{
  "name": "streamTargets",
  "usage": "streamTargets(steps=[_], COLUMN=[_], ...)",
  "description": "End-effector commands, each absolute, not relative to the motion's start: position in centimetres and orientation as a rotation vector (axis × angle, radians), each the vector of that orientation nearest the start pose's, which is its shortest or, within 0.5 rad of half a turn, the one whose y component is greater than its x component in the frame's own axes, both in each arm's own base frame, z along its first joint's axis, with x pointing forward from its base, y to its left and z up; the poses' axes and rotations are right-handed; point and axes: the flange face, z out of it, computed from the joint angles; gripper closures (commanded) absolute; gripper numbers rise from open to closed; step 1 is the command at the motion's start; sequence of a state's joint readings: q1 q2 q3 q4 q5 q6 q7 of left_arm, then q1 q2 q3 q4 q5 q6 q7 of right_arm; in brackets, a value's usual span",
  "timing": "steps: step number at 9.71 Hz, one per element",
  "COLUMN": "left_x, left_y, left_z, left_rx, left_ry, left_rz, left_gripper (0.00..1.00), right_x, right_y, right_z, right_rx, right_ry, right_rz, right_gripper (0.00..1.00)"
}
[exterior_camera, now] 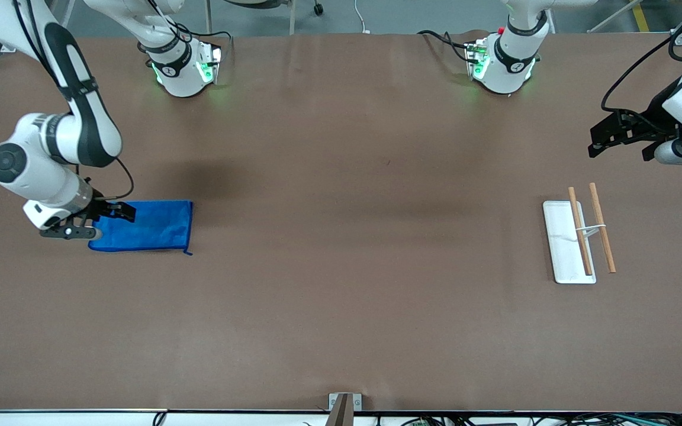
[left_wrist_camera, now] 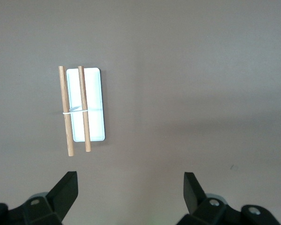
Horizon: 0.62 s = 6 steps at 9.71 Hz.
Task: Right arm passes towel to left arm to hang
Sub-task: 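Reach the right gripper down to the blue towel's edge and grasp it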
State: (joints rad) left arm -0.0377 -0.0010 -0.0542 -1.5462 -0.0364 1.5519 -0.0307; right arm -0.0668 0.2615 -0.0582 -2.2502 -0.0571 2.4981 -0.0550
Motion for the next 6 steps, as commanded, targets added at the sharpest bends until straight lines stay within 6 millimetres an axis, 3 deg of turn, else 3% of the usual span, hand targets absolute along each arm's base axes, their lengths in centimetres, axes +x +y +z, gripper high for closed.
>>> streamTargets(steps=[1, 3, 5, 6], left_x=[55.6, 55.6, 55.6, 55.7], left_y=[-5.6, -5.5, -5.6, -5.6], left_z=[61.9, 61.9, 61.9, 61.8], left_rx=[-3.166, -3.166, -3.168, -3.168], left_ry=[0.095, 0.095, 0.095, 0.097], left_rz=[0.020, 0.017, 0.017, 0.022], left_gripper=[0.01, 0.01, 0.01, 0.01], right_x=[52.8, 52.2, 51.9, 51.9], right_y=[-6.8, -6.8, -6.8, -6.9], right_z=[20.9, 18.2, 17.5, 17.4], right_rx=[-3.195, -3.193, -3.193, -3.193], right_ry=[0.002, 0.003, 0.002, 0.002], right_rz=[0.016, 0.008, 0.027, 0.030], right_gripper=[0.00, 0.03, 0.09, 0.21])
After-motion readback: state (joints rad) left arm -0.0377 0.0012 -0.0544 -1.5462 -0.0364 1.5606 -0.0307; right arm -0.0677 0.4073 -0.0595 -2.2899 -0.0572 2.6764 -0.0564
